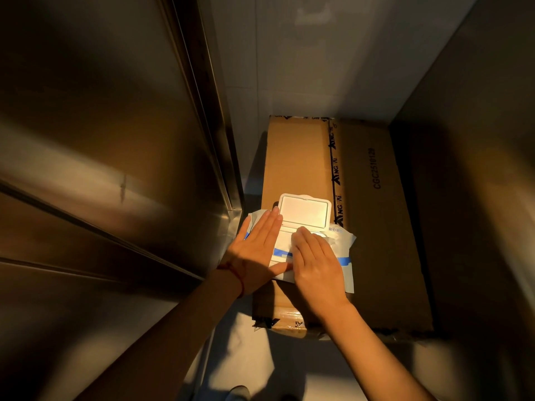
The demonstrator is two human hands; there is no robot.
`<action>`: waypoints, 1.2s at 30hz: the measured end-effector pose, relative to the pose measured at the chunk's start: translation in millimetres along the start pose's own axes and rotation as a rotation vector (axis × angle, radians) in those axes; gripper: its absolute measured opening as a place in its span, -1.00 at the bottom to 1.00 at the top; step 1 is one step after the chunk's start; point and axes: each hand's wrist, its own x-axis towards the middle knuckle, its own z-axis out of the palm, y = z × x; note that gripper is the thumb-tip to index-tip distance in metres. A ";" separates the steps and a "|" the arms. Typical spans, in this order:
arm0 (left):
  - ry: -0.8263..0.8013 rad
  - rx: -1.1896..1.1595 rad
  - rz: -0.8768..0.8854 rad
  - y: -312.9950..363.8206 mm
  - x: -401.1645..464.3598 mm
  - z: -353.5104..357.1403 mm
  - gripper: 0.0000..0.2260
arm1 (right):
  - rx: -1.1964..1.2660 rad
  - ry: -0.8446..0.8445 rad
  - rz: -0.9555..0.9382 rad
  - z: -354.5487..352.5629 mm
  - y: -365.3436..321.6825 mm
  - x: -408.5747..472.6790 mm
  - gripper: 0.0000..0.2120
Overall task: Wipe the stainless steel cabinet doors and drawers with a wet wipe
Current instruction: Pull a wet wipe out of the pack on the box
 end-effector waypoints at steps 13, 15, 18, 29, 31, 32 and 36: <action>0.015 0.024 -0.007 -1.4 -1.0 2.9 -0.31 | 0.013 0.063 -0.072 -1.1 5.8 -1.9 -0.51; 0.011 0.020 -0.011 -1.8 -1.2 3.3 -0.30 | 0.021 0.067 -0.058 -0.5 5.9 -3.3 -0.52; 0.000 0.023 -0.015 -2.1 -1.3 3.5 -0.30 | 0.027 0.073 -0.036 0.9 5.7 -5.0 -0.54; 0.038 0.020 0.010 -4.4 -0.5 6.3 -0.28 | 0.031 0.043 0.015 3.5 7.4 -7.1 -0.59; 0.042 0.017 0.015 -4.3 -1.0 7.0 -0.29 | 0.015 0.005 0.013 2.4 7.6 -7.9 -0.55; 0.037 0.013 0.014 -4.2 -1.2 7.2 -0.29 | 0.007 -0.009 0.012 2.0 7.3 -7.7 -0.53; 0.030 -0.025 0.013 -3.9 -1.0 8.7 -0.31 | 0.002 -0.035 0.025 0.9 3.2 -3.5 -0.52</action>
